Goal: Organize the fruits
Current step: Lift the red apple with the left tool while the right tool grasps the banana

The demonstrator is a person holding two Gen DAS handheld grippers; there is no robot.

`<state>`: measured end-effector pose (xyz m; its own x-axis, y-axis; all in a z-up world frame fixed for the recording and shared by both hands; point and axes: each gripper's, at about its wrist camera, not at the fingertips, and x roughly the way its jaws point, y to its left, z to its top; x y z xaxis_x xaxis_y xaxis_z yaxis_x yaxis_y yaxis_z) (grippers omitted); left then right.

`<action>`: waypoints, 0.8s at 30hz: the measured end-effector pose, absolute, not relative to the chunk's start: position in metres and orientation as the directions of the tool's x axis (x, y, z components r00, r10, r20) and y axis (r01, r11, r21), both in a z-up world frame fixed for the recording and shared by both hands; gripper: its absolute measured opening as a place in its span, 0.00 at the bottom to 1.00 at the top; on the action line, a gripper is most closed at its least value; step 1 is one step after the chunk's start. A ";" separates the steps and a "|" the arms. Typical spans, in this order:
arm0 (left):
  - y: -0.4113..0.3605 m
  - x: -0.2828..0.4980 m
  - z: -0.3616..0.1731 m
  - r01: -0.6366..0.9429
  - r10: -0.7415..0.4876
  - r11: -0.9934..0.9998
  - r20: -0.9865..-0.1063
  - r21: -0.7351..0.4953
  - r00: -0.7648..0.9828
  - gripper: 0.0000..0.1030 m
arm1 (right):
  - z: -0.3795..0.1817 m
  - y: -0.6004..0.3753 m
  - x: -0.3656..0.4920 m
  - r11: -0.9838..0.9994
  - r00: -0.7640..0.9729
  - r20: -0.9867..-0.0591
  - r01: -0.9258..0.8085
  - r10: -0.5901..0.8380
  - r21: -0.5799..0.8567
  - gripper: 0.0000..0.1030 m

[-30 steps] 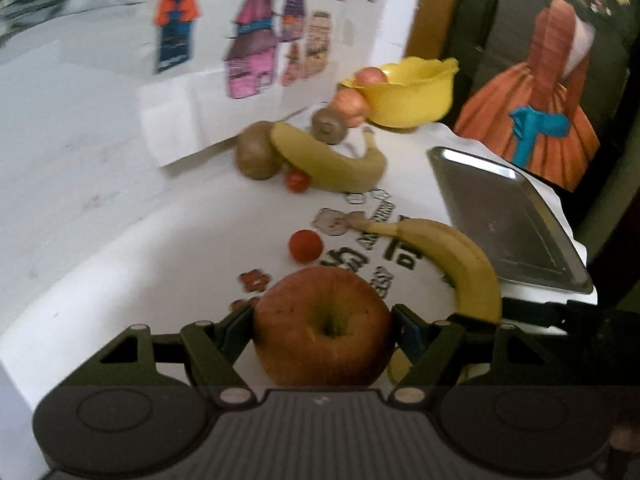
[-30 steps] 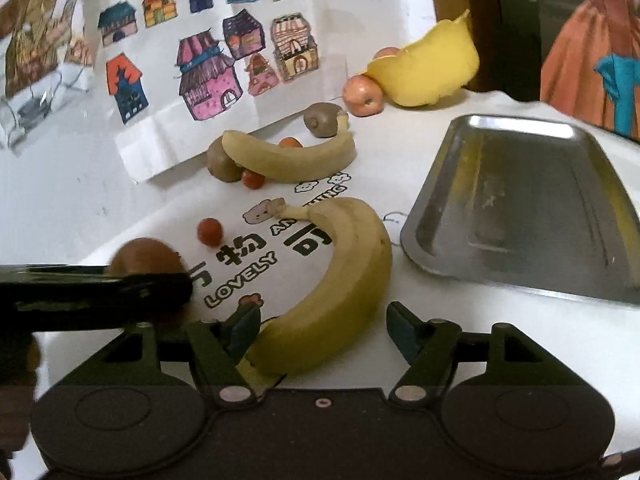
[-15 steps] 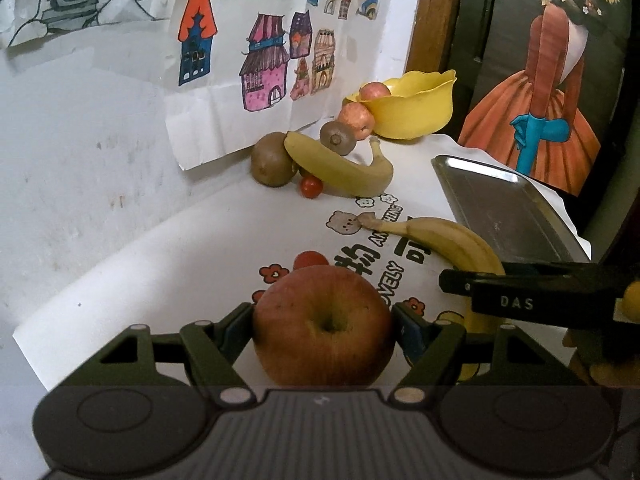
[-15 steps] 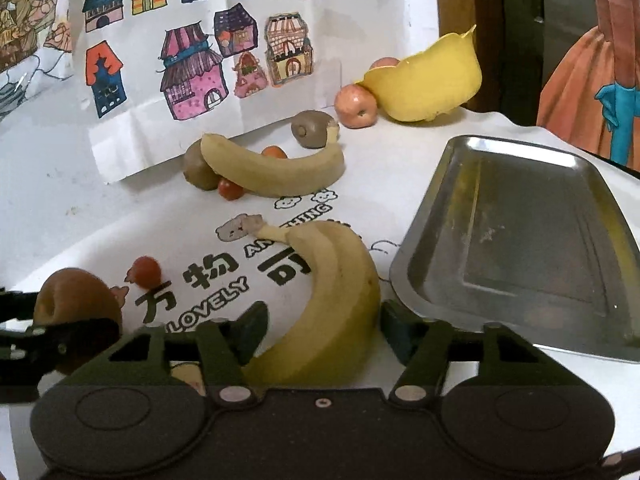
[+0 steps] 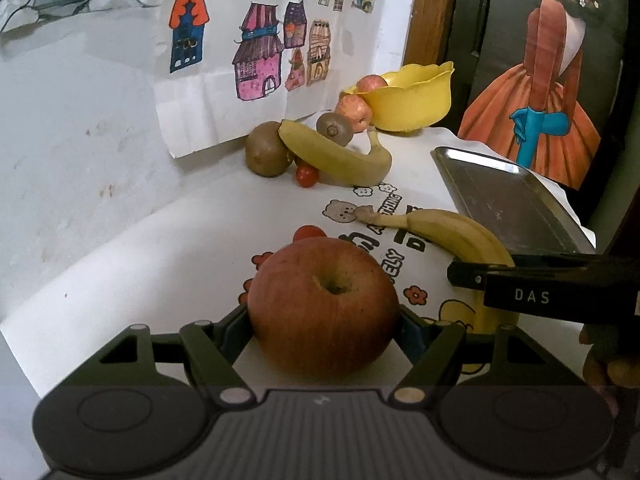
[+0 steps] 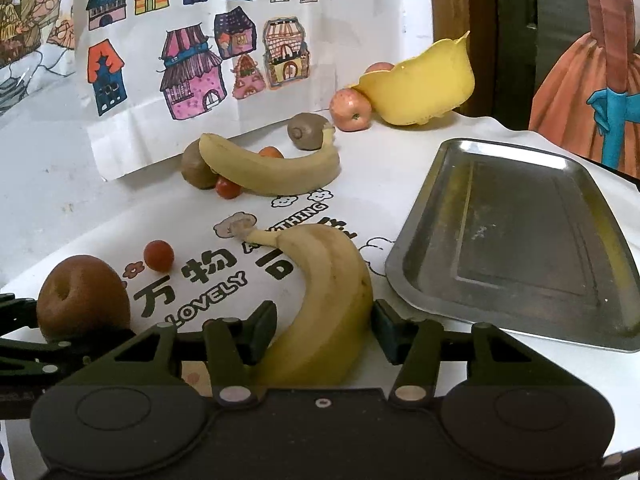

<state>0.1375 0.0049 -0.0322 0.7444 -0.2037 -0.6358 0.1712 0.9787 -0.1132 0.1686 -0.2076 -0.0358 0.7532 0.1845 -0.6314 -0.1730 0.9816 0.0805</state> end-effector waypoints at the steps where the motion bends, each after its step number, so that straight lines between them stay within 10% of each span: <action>1: 0.004 0.137 -0.032 0.169 -0.202 0.979 -0.635 -0.112 0.745 0.76 | -0.036 -0.207 0.168 0.982 0.755 -0.630 -0.170 0.183 0.081 0.55; 24: -0.004 0.133 -0.031 0.157 -0.216 0.976 -0.644 -0.149 0.734 0.75 | -0.039 -0.201 0.156 0.975 0.764 -0.617 -0.222 0.187 0.022 0.62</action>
<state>0.1332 -0.0042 -0.0315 0.7338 -0.2162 -0.6440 0.1569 0.9763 -0.1490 0.1560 -0.2014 -0.0392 0.7642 0.1874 -0.6171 -0.2215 0.9749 0.0218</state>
